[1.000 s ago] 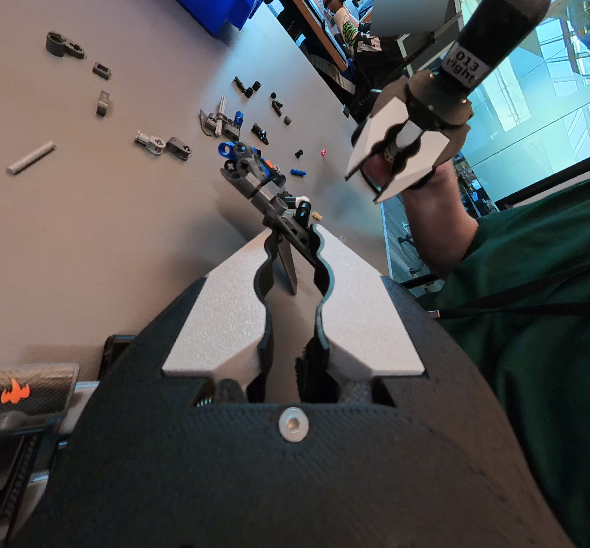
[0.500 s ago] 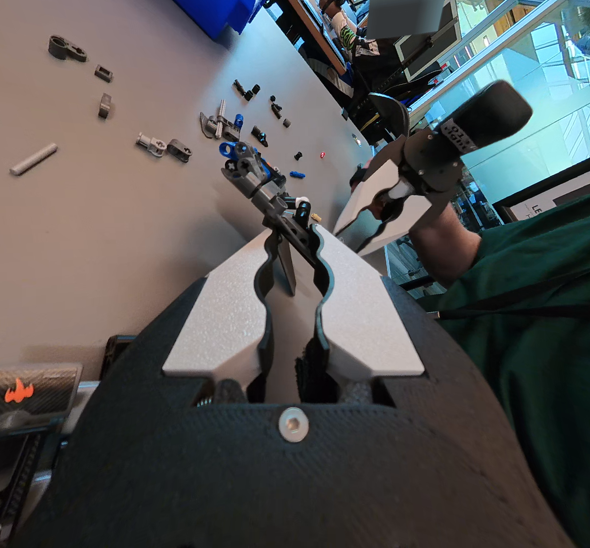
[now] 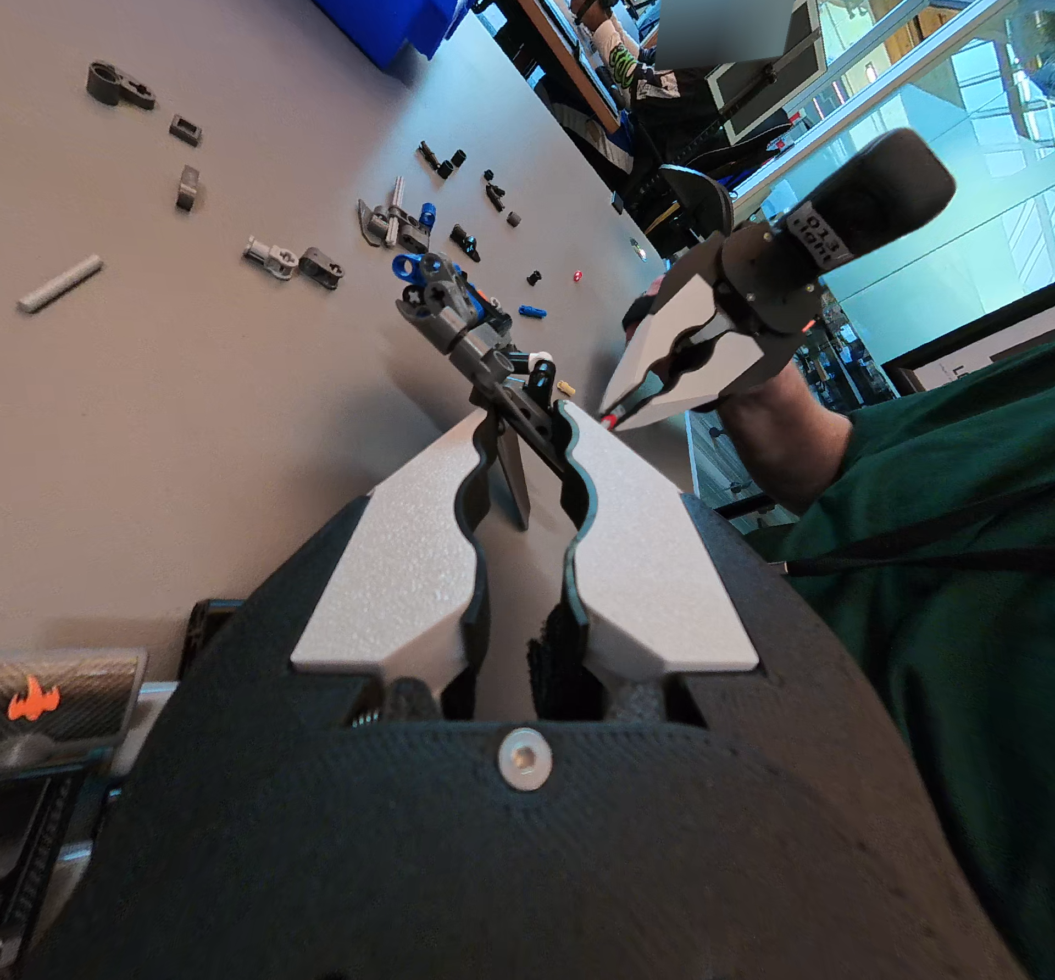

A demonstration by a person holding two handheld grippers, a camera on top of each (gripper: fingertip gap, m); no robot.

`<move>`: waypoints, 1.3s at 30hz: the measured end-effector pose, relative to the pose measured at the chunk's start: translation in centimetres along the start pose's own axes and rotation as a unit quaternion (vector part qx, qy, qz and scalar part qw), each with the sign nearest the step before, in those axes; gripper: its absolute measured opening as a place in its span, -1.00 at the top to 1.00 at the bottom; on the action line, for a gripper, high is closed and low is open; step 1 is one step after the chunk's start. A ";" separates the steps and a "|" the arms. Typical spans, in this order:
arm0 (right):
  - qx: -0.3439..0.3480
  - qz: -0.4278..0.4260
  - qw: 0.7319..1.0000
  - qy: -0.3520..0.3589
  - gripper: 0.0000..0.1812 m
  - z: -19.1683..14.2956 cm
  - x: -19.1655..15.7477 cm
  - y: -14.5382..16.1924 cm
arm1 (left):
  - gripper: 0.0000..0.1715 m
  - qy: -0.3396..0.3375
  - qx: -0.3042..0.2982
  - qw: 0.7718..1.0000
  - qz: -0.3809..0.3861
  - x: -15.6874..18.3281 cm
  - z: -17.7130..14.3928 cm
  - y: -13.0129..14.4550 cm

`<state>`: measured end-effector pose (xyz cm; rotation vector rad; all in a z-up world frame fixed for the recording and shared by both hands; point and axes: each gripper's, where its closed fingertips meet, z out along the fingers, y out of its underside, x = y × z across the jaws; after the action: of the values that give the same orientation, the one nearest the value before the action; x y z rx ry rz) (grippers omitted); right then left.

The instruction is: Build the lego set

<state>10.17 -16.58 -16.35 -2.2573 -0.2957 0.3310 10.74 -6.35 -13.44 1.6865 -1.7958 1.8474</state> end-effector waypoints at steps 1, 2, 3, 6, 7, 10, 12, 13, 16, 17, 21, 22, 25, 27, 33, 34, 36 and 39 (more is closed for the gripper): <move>0.009 0.001 1.000 0.001 0.95 -0.2 0.2 -0.4 | 0.80 0.000 0.000 1.000 -0.001 0.0 0.0 0.0; 0.015 0.003 1.000 0.001 0.95 -0.3 0.4 -0.7 | 0.80 0.000 0.000 1.000 -0.001 0.0 0.0 0.0; 0.019 0.004 1.000 0.002 0.95 -0.4 0.6 -0.9 | 0.80 0.000 -0.001 1.000 0.000 0.0 0.0 0.0; 0.034 0.002 0.999 0.004 0.95 -0.7 1.2 -1.7 | 0.80 -0.001 -0.001 1.000 0.001 0.0 0.0 0.0; 0.041 0.004 0.999 0.002 0.95 -0.7 1.3 -2.0 | 0.80 -0.002 -0.001 1.000 0.001 0.0 0.0 0.0; 0.055 0.004 0.998 -0.001 0.95 -0.8 1.7 -2.9 | 0.80 -0.004 -0.001 1.000 0.002 -0.1 0.0 0.0; 0.057 0.000 0.998 -0.001 0.95 -0.7 1.9 -3.2 | 0.80 -0.004 -0.001 1.000 0.001 -0.1 0.0 0.0; 0.058 -0.002 0.998 0.000 0.95 -0.7 2.1 -3.2 | 0.80 -0.004 -0.001 1.000 0.001 -0.1 0.0 0.0; 0.060 -0.001 0.998 -0.006 0.95 -0.7 2.2 -3.3 | 0.80 -0.005 -0.002 1.000 -0.001 -0.2 0.1 0.0; 0.059 -0.001 0.998 -0.005 0.95 -0.7 2.4 -3.2 | 0.80 -0.005 -0.002 1.000 -0.002 -0.2 0.1 0.0; 0.062 0.006 0.998 -0.008 0.95 -0.8 2.5 -2.9 | 0.80 -0.008 -0.005 1.000 -0.005 -0.3 0.1 0.1; 0.064 0.009 0.998 -0.010 0.95 -0.9 2.5 -2.8 | 0.80 -0.009 -0.006 1.000 -0.007 -0.3 0.1 0.1; 0.067 0.013 0.998 -0.011 0.95 -1.0 2.6 -2.6 | 0.78 -0.027 -0.009 1.000 -0.013 -0.9 0.1 0.1; 0.069 0.014 0.997 -0.013 0.95 -1.1 2.5 -2.5 | 0.75 -0.031 -0.014 0.999 -0.007 -1.0 0.1 0.2; 0.070 0.019 0.997 -0.018 0.95 -1.1 2.5 -2.0 | 0.67 -0.065 -0.017 0.998 0.008 -1.7 -0.1 0.2; 0.070 0.019 0.997 -0.019 0.95 -1.1 2.5 -1.9 | 0.63 -0.067 -0.018 0.998 0.012 -1.7 -0.1 0.1; 0.070 0.020 0.997 -0.020 0.95 -1.1 2.5 -1.8 | 0.62 -0.076 -0.015 0.997 0.020 -1.8 -0.4 0.0; 0.067 0.019 0.997 -0.019 0.95 -1.1 2.6 -1.6 | 0.60 -0.103 -0.026 0.994 0.030 -2.3 -0.8 0.1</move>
<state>12.78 -15.46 -14.79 -2.1296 -0.2444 0.4021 11.04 -4.41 -14.85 1.8838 -1.9729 1.6869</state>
